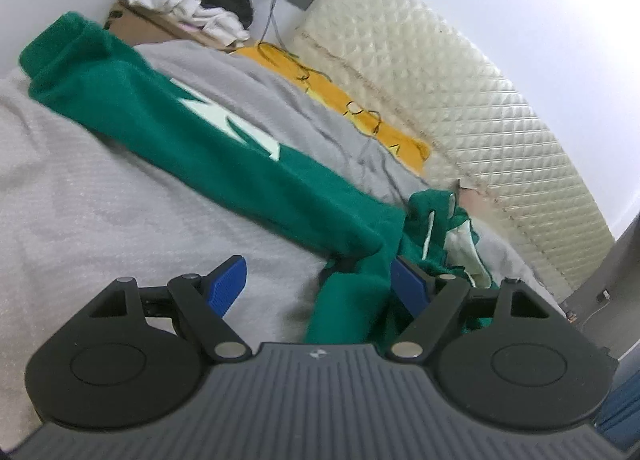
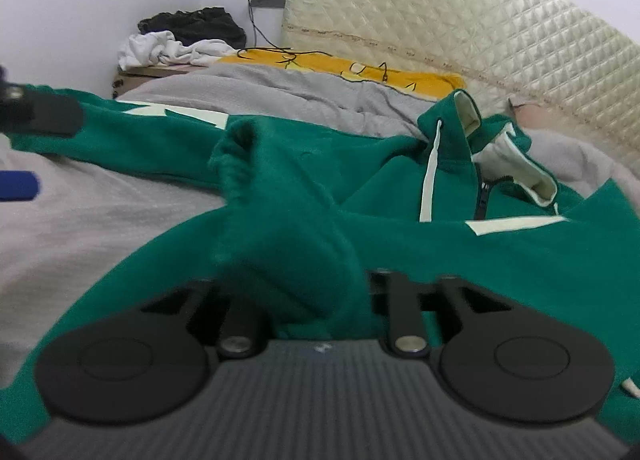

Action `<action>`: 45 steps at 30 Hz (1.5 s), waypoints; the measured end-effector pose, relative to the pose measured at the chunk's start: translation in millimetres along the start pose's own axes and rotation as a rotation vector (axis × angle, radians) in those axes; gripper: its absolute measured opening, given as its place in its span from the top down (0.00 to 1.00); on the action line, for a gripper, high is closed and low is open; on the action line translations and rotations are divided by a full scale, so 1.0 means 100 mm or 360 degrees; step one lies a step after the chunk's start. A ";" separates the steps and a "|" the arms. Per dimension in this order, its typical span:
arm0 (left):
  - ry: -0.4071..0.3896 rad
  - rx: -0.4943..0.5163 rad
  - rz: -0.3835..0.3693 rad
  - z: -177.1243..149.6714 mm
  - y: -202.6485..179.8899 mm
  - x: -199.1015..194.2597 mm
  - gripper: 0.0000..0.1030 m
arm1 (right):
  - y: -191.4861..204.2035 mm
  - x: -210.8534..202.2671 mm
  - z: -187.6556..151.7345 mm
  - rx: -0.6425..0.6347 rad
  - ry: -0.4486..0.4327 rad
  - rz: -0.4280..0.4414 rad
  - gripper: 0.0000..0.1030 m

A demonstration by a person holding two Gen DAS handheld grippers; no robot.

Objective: Fold large clothes
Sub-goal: 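Fold the held sleeve across the hoodie front with the right tool and release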

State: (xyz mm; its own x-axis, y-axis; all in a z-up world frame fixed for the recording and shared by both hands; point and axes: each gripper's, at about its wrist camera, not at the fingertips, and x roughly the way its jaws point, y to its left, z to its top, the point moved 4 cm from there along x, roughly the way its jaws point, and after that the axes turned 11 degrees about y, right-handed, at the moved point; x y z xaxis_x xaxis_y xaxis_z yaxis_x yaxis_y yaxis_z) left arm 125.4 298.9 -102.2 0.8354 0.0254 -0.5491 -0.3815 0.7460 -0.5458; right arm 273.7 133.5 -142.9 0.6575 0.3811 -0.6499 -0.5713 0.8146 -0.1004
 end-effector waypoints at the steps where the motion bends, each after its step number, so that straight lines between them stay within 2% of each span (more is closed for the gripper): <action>1: -0.0012 0.0020 0.0007 0.00 -0.04 0.00 0.20 | 0.00 -0.01 -0.03 0.0013 0.0011 0.0027 0.41; 3: -0.0022 0.0075 0.0015 0.00 -0.10 0.00 0.20 | -0.03 -0.10 -0.10 0.0030 0.0033 0.0098 0.30; 6: -0.0007 0.0154 -0.0037 -0.04 -0.23 -0.01 0.20 | -0.01 -0.26 -0.24 -0.0004 0.0050 0.0160 0.30; 9: 0.0013 0.0337 -0.0103 -0.14 -0.47 -0.03 0.20 | -0.10 -0.57 -0.42 0.0035 0.0060 0.0220 0.30; 13: 0.0044 0.0620 -0.0139 -0.36 -0.85 -0.01 0.20 | -0.28 -0.99 -0.64 0.0147 0.0049 0.0220 0.30; 15: 0.0074 0.0725 -0.0132 -0.49 -0.99 0.05 0.21 | -0.38 -1.18 -0.74 0.0187 0.0038 0.0175 0.30; 19: 0.0188 0.0895 -0.0092 -0.73 -1.16 0.24 0.33 | -0.58 -1.51 -0.89 0.0294 -0.0025 0.0079 0.30; 23: 0.0277 0.1001 -0.0007 -0.93 -1.21 0.46 0.47 | -0.84 -1.74 -1.06 0.0505 -0.0082 0.0003 0.30; 26: 0.0348 0.1037 0.0116 -1.02 -1.18 0.64 0.51 | -1.01 -1.82 -1.19 0.0638 -0.0107 -0.0057 0.30; 30: 0.0446 0.1065 0.0263 -1.13 -1.11 0.83 0.53 | -1.22 -1.76 -1.35 0.0804 -0.0106 -0.0041 0.30; 35: 0.0438 0.1072 0.0302 -1.16 -1.10 0.82 0.53 | -1.27 -1.68 -1.40 0.0825 -0.0107 -0.0019 0.30; 39: 0.0396 0.0966 0.0286 -1.02 -1.07 0.69 0.52 | -1.23 -1.68 -1.37 0.0809 -0.0135 -0.0015 0.30; 43: 0.0331 0.0843 0.0324 -0.73 -0.99 0.51 0.40 | -1.15 -1.69 -1.32 0.0756 -0.0161 0.0010 0.30; 45: 0.0318 0.0784 0.0331 -0.51 -0.93 0.44 0.39 | -1.12 -1.69 -1.31 0.0732 -0.0164 0.0029 0.30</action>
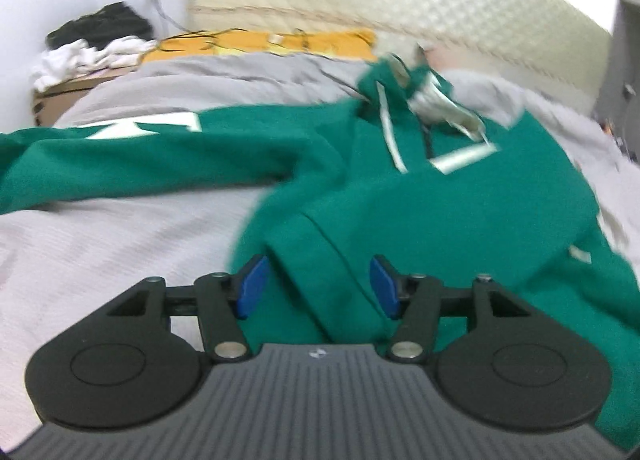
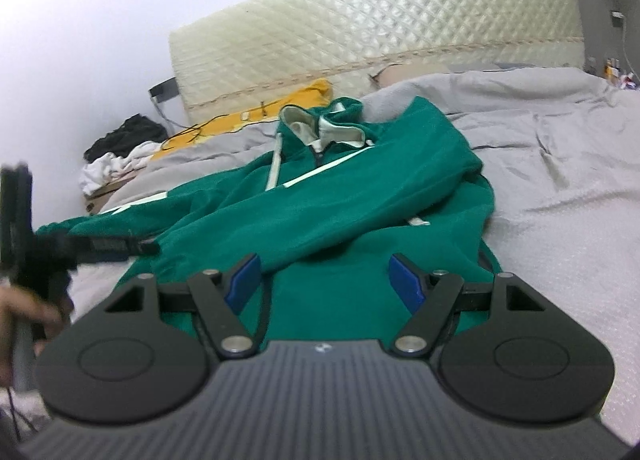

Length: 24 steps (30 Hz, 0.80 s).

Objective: Fold large clothes
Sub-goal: 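Fold the held sleeve across the hoodie front with the right tool and release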

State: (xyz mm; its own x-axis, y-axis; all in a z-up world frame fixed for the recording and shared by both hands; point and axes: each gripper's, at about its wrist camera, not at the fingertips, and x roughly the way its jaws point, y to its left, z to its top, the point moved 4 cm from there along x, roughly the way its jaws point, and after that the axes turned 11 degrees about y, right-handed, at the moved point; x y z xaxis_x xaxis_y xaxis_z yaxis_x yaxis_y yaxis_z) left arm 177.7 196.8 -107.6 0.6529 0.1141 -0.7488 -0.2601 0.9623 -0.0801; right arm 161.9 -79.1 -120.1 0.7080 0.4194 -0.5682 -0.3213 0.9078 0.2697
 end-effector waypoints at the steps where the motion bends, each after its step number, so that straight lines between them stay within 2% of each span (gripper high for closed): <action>1: -0.0002 -0.0019 0.0005 0.09 0.10 -0.05 0.39 | 0.01 0.00 0.00 -0.0004 0.0003 0.0014 0.30; 5: -0.0025 -0.0137 0.0028 0.38 0.66 -0.29 0.27 | 0.03 0.03 -0.01 -0.0006 0.0030 0.0029 0.30; 6: -0.0027 -0.0188 0.0034 0.42 0.83 -0.34 0.26 | 0.03 0.03 -0.01 -0.0002 0.0032 0.0026 0.24; 7: -0.0022 -0.0251 0.0034 0.44 1.00 -0.39 0.25 | 0.04 0.05 -0.01 0.0005 0.0029 0.0029 0.14; 11: -0.0019 -0.0641 -0.0041 0.40 1.80 -0.47 0.22 | 0.03 0.13 0.02 0.0015 0.0036 0.0059 0.00; 14: -0.0059 -0.0979 -0.0147 0.24 2.39 -0.47 0.19 | 0.03 0.21 0.00 0.0026 0.0054 0.0058 0.00; 17: -0.0083 -0.1217 -0.0242 0.05 2.82 -0.42 0.18 | 0.03 0.31 -0.02 0.0034 0.0090 0.0043 0.00; 21: -0.0121 -0.1429 -0.0346 -0.12 3.28 -0.27 0.18 | 0.05 0.43 -0.04 0.0045 0.0138 0.0032 0.00; 24: -0.0156 -0.1530 -0.0414 -0.17 3.53 -0.09 0.18 | 0.09 0.51 -0.06 0.0014 0.0158 0.0007 0.00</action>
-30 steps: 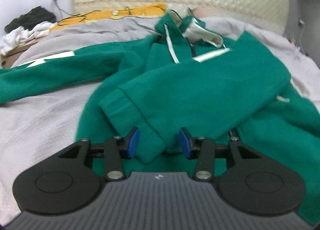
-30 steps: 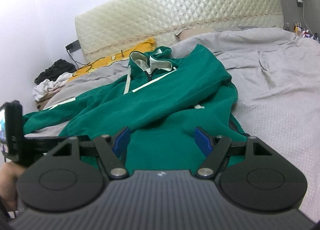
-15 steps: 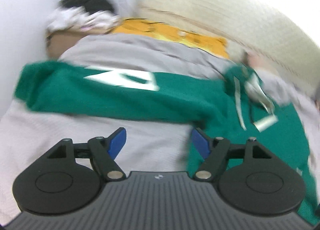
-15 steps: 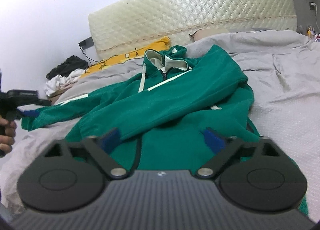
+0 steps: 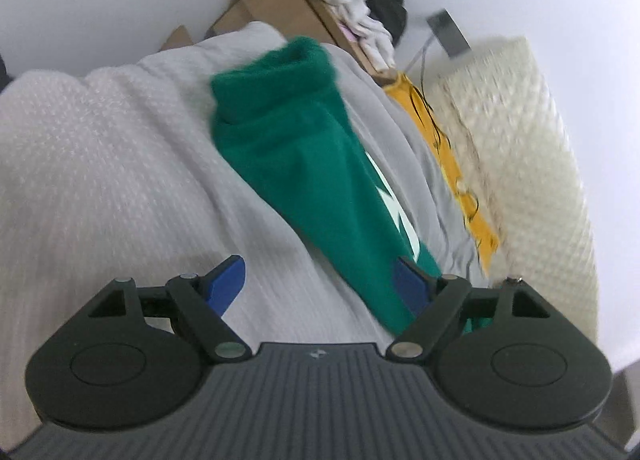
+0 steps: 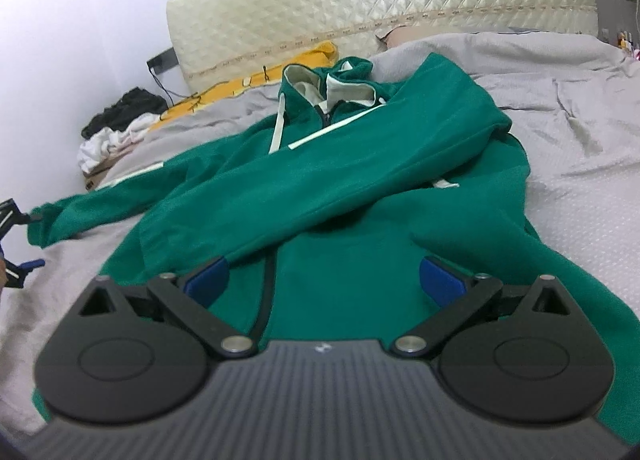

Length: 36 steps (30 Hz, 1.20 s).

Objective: Fold large clothes
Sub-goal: 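Fold the held sleeve across the hoodie front with the right tool and release, then grasp the other green sleeve cuff with the left tool and lift it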

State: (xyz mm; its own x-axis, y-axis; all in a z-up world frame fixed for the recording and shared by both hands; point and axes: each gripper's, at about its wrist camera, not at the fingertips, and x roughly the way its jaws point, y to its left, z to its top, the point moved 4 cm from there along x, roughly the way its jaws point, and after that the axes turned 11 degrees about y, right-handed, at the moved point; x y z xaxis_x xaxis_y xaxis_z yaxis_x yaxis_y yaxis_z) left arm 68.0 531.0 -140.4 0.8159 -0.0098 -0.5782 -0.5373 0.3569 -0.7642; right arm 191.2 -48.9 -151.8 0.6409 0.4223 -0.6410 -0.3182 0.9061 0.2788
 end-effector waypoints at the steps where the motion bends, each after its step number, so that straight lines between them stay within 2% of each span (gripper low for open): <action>1: -0.0003 -0.0030 -0.0014 0.06 0.07 0.05 0.18 | 0.02 0.02 -0.01 -0.0009 0.0001 -0.0008 0.00; 4: -0.0020 -0.0066 -0.0056 0.24 0.19 0.24 0.18 | 0.06 0.10 -0.02 -0.0029 0.0011 -0.0030 0.00; 7: -0.0080 -0.0037 -0.0077 0.43 0.18 0.39 0.18 | 0.10 0.20 -0.02 -0.0032 0.0026 -0.0042 0.00; 14: -0.0118 -0.0105 -0.0062 0.94 0.10 0.58 0.20 | 0.26 0.46 0.00 -0.0136 0.0051 -0.0095 0.00; 19: -0.0166 0.0046 -0.0026 1.14 -0.09 0.65 0.20 | 0.36 0.53 0.02 -0.0224 0.0040 -0.0127 0.00; 22: -0.0150 0.0088 0.0073 1.20 -0.16 0.72 0.25 | 0.40 0.55 0.03 -0.0255 0.0034 -0.0140 0.00; 24: -0.0116 0.0088 0.0220 1.19 -0.16 0.78 0.51 | 0.41 0.59 0.01 -0.0272 0.0052 -0.0150 0.00; 25: -0.0108 0.0080 0.0258 1.19 -0.15 0.80 0.55 | 0.41 0.59 0.00 -0.0279 0.0057 -0.0155 0.00; 31: -0.0080 0.0065 0.0156 1.11 -0.02 0.63 0.56 | 0.42 0.59 0.00 -0.0285 0.0058 -0.0157 0.00; 36: -0.0066 -0.0003 0.0111 1.01 0.15 0.39 0.47 | 0.42 0.59 0.00 -0.0284 0.0058 -0.0154 0.00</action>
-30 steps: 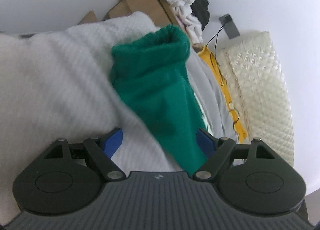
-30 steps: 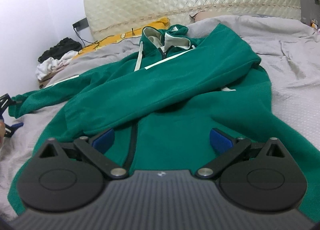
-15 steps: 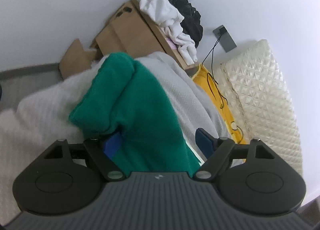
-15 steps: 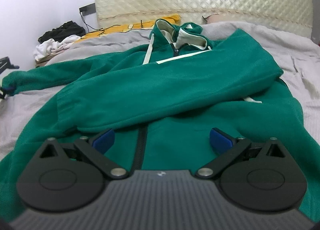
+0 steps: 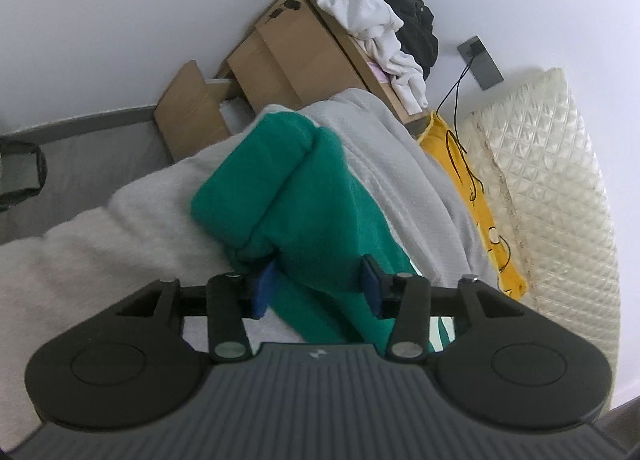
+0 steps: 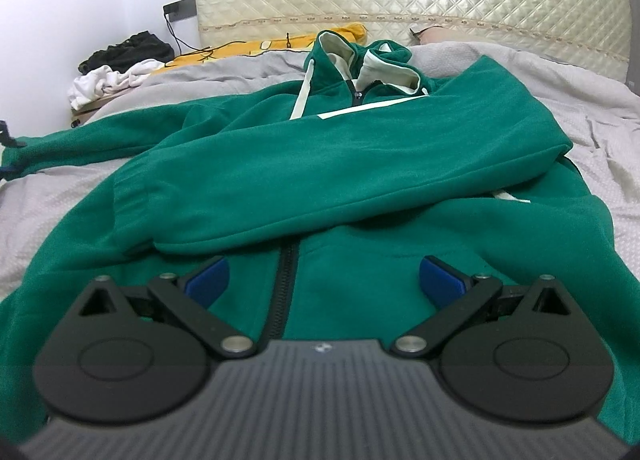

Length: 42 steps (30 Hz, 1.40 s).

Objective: Fold large clothes
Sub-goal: 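Grasp the other green sleeve cuff with the left tool and lift it, then fold the held sleeve across the hoodie front with the left tool and open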

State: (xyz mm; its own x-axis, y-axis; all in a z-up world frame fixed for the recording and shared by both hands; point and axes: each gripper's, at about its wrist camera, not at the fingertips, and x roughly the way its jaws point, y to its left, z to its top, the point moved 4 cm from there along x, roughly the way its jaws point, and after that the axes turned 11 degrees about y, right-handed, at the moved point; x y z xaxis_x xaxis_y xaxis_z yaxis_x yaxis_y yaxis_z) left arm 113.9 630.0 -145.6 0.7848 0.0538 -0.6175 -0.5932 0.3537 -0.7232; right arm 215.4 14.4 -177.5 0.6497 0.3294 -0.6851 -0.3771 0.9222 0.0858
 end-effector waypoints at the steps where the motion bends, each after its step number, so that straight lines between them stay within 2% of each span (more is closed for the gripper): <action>1: 0.0004 0.0005 0.0017 -0.01 0.02 -0.02 0.41 | 0.00 -0.01 0.00 -0.0003 0.0000 0.0002 0.00; 2: 0.0002 0.0001 0.0077 -0.03 0.05 -0.05 0.30 | 0.01 -0.01 -0.01 -0.0006 0.0000 0.0001 0.00; 3: -0.0009 -0.0011 0.0127 -0.04 0.07 -0.07 0.26 | 0.02 -0.01 0.00 -0.0010 0.0000 0.0001 0.00; 11: -0.0125 -0.0156 0.0021 0.05 0.23 -0.02 0.26 | 0.04 0.00 -0.01 -0.0027 0.0007 -0.0008 0.00; 14: -0.0163 -0.0164 0.0114 0.17 0.21 0.10 0.30 | 0.06 0.01 -0.02 -0.0040 0.0013 -0.0015 0.00; 15: -0.0169 -0.0164 0.0146 0.19 0.20 0.13 0.39 | 0.06 0.02 -0.02 -0.0045 0.0014 -0.0017 0.00; 16: -0.0167 -0.0133 0.0202 0.22 0.16 0.15 0.43 | 0.07 0.02 -0.02 -0.0050 0.0014 -0.0020 0.00; 18: -0.0168 0.0024 0.0343 0.25 -0.01 0.17 0.52 | 0.06 0.02 -0.01 -0.0055 0.0011 -0.0023 0.00; 21: -0.0225 0.0295 0.0460 0.25 -0.40 0.05 0.65 | 0.05 -0.02 0.02 -0.0044 -0.0011 -0.0008 0.00; 24: -0.0285 0.0559 0.0517 0.21 -0.90 -0.17 0.69 | 0.02 -0.12 0.07 -0.0007 -0.0055 0.0017 0.00; 29: -0.0408 0.0942 0.0515 -0.08 -1.91 -0.62 0.70 | -0.05 -0.40 0.15 0.0037 -0.0160 0.0040 0.00; 33: -0.0477 0.1337 0.0487 -0.62 -2.86 -0.90 0.70 | -0.18 -0.66 0.19 0.0090 -0.0226 0.0039 0.00; 37: -0.0500 0.1625 0.0367 -1.33 -3.64 -1.11 0.70 | -0.34 -0.95 0.20 0.0138 -0.0287 0.0034 0.00; 42: -0.0411 0.1921 0.0177 -2.53 -4.31 -1.09 0.70 | -0.62 -1.25 0.11 0.0196 -0.0312 0.0046 0.00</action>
State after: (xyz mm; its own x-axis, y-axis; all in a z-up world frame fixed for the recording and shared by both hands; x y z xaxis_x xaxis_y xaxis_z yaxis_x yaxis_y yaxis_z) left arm 238.4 235.0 155.1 0.8344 0.2726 -0.4791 -0.2213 0.9617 0.1617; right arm 165.1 -81.1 -89.0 0.7600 0.3781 -0.5286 -0.3220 0.9256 0.1990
